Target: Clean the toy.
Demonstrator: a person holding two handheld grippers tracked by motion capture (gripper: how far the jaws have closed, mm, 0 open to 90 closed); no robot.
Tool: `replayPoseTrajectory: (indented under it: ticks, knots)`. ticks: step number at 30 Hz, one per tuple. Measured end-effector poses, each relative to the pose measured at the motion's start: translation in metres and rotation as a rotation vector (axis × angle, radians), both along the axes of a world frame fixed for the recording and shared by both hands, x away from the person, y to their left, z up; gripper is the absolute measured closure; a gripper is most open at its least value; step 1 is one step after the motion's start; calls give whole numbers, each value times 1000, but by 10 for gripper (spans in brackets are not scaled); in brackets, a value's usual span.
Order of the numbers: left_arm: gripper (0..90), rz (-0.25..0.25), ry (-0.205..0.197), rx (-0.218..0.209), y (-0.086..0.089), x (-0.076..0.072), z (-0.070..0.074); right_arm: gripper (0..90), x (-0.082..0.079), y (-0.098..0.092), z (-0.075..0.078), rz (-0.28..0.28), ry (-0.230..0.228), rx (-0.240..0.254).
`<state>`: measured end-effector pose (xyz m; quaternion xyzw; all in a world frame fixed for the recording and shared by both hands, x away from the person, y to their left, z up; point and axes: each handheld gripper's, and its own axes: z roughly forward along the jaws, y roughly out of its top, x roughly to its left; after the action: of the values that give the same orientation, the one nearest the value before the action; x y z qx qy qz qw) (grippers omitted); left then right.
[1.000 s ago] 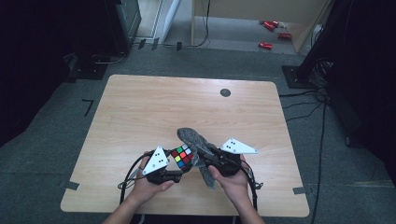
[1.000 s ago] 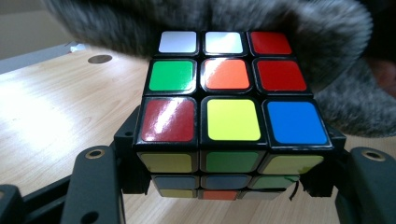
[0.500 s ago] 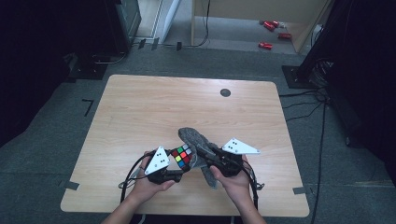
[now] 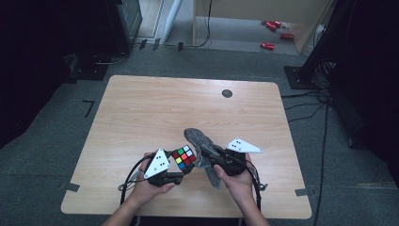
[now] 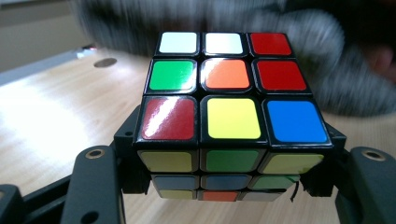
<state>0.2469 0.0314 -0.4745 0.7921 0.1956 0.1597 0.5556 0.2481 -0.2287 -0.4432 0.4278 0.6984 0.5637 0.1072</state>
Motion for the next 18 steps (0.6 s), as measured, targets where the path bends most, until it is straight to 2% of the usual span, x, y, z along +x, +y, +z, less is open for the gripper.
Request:
replayPoseTrajectory:
  ticks: [1,4,6,8,9,10,12,13,14,15,18]
  knots:
    - [350,-1,-1,2,-1,0,-1,686,-3,2,6,13,-32,16]
    - [350,-13,-8,-5,-2,-2,0,682,-5,10,5,44,-43,-4]
    - [350,-7,-15,4,-2,-3,2,682,-5,12,3,45,-40,-6]
    - [350,-8,-11,-10,1,-3,3,683,-2,11,-2,48,-8,13]
    - [350,-8,-6,-20,2,-3,4,683,1,10,-8,52,27,-6]
    - [350,-4,-7,-22,3,-2,4,683,1,10,-8,52,27,-6]
    - [350,5,-7,-23,4,-2,5,683,7,10,-16,39,81,-48]
    - [350,7,-5,-19,4,-1,4,683,7,9,-16,32,84,-50]
    - [350,11,-6,-14,4,0,3,683,7,8,-15,25,78,-46]
    - [350,17,-6,14,2,0,1,683,6,6,-12,20,62,-35]
    - [350,13,4,31,0,1,-1,682,2,4,-2,15,22,-9]
